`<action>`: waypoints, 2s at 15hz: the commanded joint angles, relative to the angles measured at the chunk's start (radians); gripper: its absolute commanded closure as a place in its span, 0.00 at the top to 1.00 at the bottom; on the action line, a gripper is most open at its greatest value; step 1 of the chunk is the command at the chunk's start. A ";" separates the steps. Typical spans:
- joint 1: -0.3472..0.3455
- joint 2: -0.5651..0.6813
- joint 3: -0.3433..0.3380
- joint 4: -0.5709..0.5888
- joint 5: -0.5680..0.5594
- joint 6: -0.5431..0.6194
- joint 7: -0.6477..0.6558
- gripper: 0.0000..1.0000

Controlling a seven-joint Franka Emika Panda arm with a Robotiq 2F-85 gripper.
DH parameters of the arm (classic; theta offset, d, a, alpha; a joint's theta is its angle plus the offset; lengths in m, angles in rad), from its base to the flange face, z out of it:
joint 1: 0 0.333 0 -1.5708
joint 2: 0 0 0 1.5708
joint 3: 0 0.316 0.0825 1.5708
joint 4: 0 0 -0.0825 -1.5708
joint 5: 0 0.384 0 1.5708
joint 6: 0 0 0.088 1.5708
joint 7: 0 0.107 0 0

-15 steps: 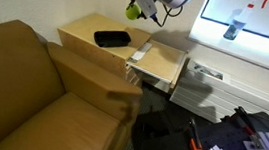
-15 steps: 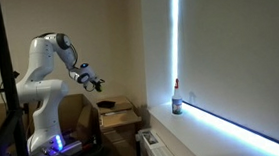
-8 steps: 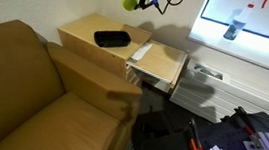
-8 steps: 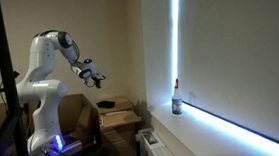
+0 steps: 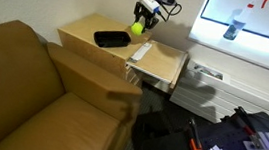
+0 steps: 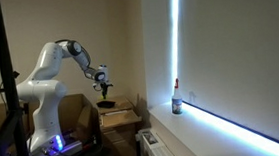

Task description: Put the green ball on the black dish and then close the sliding drawer

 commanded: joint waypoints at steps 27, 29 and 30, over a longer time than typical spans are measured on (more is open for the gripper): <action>-0.189 0.145 0.206 0.318 -0.198 -0.210 0.262 0.64; -0.185 0.176 0.193 0.361 -0.205 -0.251 0.298 0.39; -0.177 0.226 0.179 0.423 -0.232 -0.330 0.327 0.39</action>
